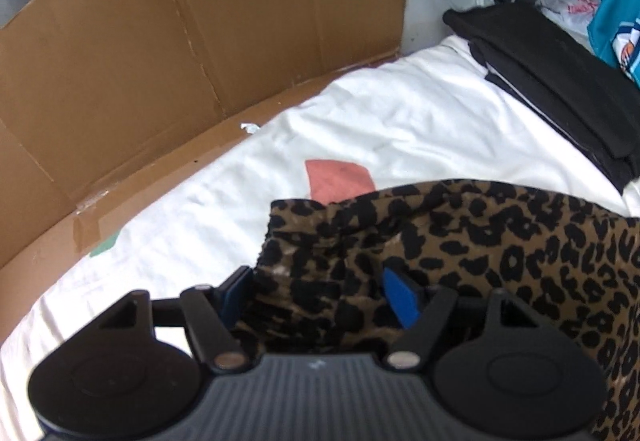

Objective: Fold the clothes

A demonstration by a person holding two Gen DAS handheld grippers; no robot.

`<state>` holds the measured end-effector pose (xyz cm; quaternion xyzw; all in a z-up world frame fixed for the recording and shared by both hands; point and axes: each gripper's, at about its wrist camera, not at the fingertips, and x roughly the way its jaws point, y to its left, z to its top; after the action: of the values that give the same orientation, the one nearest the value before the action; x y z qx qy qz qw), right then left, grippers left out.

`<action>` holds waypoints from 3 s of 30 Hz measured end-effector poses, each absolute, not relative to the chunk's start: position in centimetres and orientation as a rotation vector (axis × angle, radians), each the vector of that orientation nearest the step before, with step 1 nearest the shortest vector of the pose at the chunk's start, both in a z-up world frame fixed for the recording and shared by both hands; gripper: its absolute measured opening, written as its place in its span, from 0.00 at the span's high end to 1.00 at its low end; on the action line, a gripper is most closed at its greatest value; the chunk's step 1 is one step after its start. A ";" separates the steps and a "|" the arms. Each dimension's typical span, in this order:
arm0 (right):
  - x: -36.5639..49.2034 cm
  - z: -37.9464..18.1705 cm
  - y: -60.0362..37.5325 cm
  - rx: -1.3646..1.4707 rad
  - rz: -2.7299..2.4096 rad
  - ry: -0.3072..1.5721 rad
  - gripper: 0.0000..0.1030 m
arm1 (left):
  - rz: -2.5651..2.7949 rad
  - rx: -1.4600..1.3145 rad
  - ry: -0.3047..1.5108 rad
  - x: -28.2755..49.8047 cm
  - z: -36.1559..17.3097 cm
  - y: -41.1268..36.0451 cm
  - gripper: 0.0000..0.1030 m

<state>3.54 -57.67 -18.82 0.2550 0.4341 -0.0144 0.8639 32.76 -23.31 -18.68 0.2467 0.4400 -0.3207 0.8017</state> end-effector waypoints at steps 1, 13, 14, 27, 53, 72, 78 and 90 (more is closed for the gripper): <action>3.6 -18.8 -57.5 0.531 -0.032 0.911 0.59 | -0.692 0.536 0.932 32.7 -18.5 -23.3 0.30; 4.0 -19.4 -57.6 0.474 -0.115 0.925 0.59 | -0.774 0.633 0.814 31.2 -16.3 -22.9 0.48; 4.0 -19.4 -57.7 0.470 -0.123 0.925 0.59 | -0.778 0.631 0.804 31.0 -16.0 -22.8 0.48; 3.7 -19.9 -57.9 0.475 -0.157 0.930 0.59 | -0.757 0.508 0.616 30.4 -13.7 -23.1 0.50; 3.6 -19.5 -58.8 0.428 -0.139 0.934 1.00 | -0.673 0.517 0.602 31.1 -18.0 -25.6 0.49; 3.6 -20.0 -58.7 0.389 -0.193 0.978 0.98 | -0.619 0.584 0.655 30.8 -20.6 -27.3 0.40; 3.5 -18.7 -58.7 0.403 -0.202 0.917 0.96 | -0.626 0.540 0.692 30.6 -18.2 -26.8 0.31; 4.8 -15.7 -55.8 0.361 -0.123 0.857 0.95 | -0.754 0.482 0.787 28.0 -11.5 -20.0 0.35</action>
<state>4.75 -55.77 -15.67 0.1740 0.4131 -0.0592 0.8919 28.01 -20.02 -11.51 0.2271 0.3706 -0.3549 0.8277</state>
